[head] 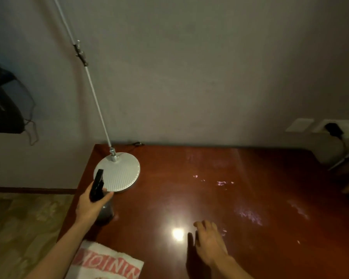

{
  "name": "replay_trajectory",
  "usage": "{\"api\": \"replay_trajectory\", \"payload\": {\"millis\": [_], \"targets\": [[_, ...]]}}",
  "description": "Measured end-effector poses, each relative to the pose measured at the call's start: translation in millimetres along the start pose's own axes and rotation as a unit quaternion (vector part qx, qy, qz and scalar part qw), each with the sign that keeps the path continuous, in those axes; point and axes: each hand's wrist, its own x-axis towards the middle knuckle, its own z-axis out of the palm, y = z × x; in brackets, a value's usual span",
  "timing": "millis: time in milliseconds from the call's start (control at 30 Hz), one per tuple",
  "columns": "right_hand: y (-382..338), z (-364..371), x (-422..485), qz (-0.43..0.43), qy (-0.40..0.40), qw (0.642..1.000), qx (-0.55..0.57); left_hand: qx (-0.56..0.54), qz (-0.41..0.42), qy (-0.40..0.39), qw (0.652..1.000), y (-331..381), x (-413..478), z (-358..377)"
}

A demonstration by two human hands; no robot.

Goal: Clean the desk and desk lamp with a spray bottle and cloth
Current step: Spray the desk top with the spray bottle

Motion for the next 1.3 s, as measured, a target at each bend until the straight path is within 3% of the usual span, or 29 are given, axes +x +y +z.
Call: {"api": "replay_trajectory", "payload": {"millis": [200, 333, 467, 633, 833, 1100, 1300], "targets": [[34.2, 0.8, -14.8, 0.047, 0.002, 0.999, 0.004, 0.122, 0.036, 0.014, 0.992, -5.1, -3.1, 21.9], [57.8, -5.9, -22.7, 0.061, 0.019, 0.998, 0.015, 0.074, 0.129, 0.048, 0.988, 32.5, -43.6, 54.2], [80.5, -13.8, -31.8, 0.056, 0.034, 0.998, 0.023, 0.083, 0.175, -0.096, 0.976, 65.1, -89.2, 97.6], [119.7, -23.1, -56.6, 0.052, 0.051, 0.997, 0.036, 0.210, 0.302, -0.206, 0.907, 113.6, -168.1, 177.5], [206.6, -36.5, -107.2, 0.095, 0.072, 0.991, 0.054, 0.323, 0.417, -0.238, 0.816, 133.5, -269.7, 286.9], [336.0, -22.4, -184.5, 0.183, 0.035, 0.979, 0.088, 0.415, 0.439, -0.242, 0.759, 129.4, -381.2, 392.1], [384.6, -9.5, -216.1, 0.227, 0.014, 0.966, 0.121, 0.487, 0.437, -0.228, 0.721, 122.6, -417.8, 431.4]]}}
